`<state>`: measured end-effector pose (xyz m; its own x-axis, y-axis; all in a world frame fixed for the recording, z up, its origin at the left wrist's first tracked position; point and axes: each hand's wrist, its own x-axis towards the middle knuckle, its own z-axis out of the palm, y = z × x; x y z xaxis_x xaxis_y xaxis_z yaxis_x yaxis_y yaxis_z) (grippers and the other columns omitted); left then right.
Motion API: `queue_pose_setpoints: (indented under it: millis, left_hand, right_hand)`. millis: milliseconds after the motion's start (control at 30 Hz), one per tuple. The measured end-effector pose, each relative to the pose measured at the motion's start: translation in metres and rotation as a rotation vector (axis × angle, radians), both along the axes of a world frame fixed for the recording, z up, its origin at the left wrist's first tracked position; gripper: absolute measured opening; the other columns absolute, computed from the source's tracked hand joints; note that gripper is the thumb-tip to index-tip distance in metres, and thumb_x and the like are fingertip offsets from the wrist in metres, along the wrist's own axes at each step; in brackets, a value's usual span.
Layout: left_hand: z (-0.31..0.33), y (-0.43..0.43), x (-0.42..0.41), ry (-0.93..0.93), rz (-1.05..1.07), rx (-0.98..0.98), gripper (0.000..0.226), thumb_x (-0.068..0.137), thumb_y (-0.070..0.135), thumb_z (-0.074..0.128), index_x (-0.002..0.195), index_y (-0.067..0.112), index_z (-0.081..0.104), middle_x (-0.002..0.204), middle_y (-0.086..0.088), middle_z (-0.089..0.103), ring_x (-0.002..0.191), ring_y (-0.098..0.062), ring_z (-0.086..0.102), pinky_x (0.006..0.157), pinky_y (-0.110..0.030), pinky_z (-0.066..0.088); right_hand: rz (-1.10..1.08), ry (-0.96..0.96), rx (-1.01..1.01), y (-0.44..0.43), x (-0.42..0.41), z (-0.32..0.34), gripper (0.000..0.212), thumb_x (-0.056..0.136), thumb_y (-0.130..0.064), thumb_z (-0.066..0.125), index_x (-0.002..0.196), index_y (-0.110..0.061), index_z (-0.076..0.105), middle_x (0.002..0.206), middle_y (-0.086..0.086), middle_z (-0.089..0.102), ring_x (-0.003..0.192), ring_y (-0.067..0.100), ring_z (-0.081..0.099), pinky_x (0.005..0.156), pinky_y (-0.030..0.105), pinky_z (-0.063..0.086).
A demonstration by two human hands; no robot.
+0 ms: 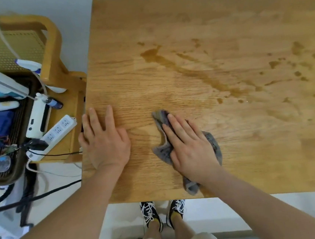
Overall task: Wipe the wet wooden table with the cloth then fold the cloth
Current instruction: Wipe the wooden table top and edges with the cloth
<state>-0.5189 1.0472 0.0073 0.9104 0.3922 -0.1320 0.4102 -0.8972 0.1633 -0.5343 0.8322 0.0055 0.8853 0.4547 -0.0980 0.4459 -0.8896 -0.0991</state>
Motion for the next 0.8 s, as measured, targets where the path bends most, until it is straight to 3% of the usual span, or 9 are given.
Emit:
queue_pose_setpoints:
  millis: [100, 200, 333, 467, 567, 667, 800]
  left_hand:
    - [-0.001, 0.001, 0.003, -0.005, -0.003, 0.013, 0.057, 0.093, 0.034, 0.031, 0.148, 0.030, 0.020, 0.159, -0.013, 0.014, 0.145, -0.032, 0.009, 0.111, -0.056, 0.020]
    - [0.000, -0.001, 0.004, 0.002, -0.005, 0.015, 0.056, 0.093, 0.033, 0.032, 0.148, 0.030, 0.020, 0.159, -0.013, 0.014, 0.145, -0.033, 0.009, 0.111, -0.056, 0.019]
    - [0.001, 0.000, 0.002, 0.003, 0.006, -0.008, 0.057, 0.092, 0.032, 0.035, 0.147, 0.030, 0.021, 0.158, -0.013, 0.016, 0.145, -0.032, 0.010, 0.111, -0.056, 0.018]
    - [0.001, 0.002, 0.002, 0.004, -0.015, -0.026, 0.057, 0.091, 0.033, 0.034, 0.147, 0.031, 0.022, 0.158, -0.013, 0.017, 0.145, -0.033, 0.010, 0.110, -0.055, 0.018]
    - [0.001, 0.007, 0.003, -0.004, -0.028, -0.035, 0.057, 0.091, 0.036, 0.032, 0.147, 0.031, 0.020, 0.158, -0.012, 0.015, 0.145, -0.032, 0.009, 0.111, -0.054, 0.019]
    - [0.005, 0.009, 0.003, 0.004, -0.035, -0.075, 0.057, 0.092, 0.036, 0.032, 0.148, 0.032, 0.019, 0.159, -0.010, 0.013, 0.145, -0.030, 0.007, 0.111, -0.053, 0.019]
    - [0.012, 0.020, 0.004, -0.024, -0.057, -0.163, 0.052, 0.088, 0.034, 0.040, 0.139, 0.032, 0.034, 0.153, -0.011, 0.025, 0.139, -0.032, 0.018, 0.102, -0.054, 0.029]
  right_hand:
    - [-0.141, -0.024, -0.007, -0.049, 0.005, 0.001, 0.059, 0.094, -0.031, 0.030, 0.146, -0.005, 0.040, 0.157, 0.015, 0.027, 0.147, 0.029, 0.023, 0.119, 0.047, 0.017]
    - [-0.376, -0.037, 0.015, -0.023, 0.019, 0.000, 0.063, 0.093, -0.030, 0.025, 0.148, -0.001, 0.034, 0.158, 0.018, 0.023, 0.148, 0.031, 0.018, 0.119, 0.045, 0.010]
    - [-0.171, -0.009, 0.092, 0.046, 0.012, -0.003, 0.060, 0.094, -0.030, 0.031, 0.147, -0.002, 0.036, 0.158, 0.015, 0.027, 0.147, 0.029, 0.021, 0.119, 0.048, 0.019]
    - [0.010, -0.016, 0.072, 0.013, -0.011, -0.002, 0.055, 0.096, -0.031, 0.035, 0.145, -0.007, 0.043, 0.157, 0.010, 0.030, 0.146, 0.025, 0.026, 0.117, 0.046, 0.022]
    - [-0.246, -0.026, 0.013, -0.016, 0.001, -0.001, 0.058, 0.096, -0.033, 0.028, 0.146, -0.006, 0.040, 0.157, 0.013, 0.028, 0.146, 0.028, 0.024, 0.118, 0.047, 0.019]
    - [-0.525, -0.037, 0.002, 0.030, 0.031, 0.002, 0.062, 0.097, -0.037, 0.018, 0.153, -0.010, 0.025, 0.161, 0.015, 0.017, 0.149, 0.029, 0.014, 0.120, 0.050, 0.016]
    - [-0.278, 0.010, 0.011, 0.101, 0.031, 0.000, 0.057, 0.101, -0.040, 0.022, 0.155, -0.025, 0.015, 0.163, 0.008, 0.008, 0.151, 0.024, 0.003, 0.121, 0.047, 0.010]
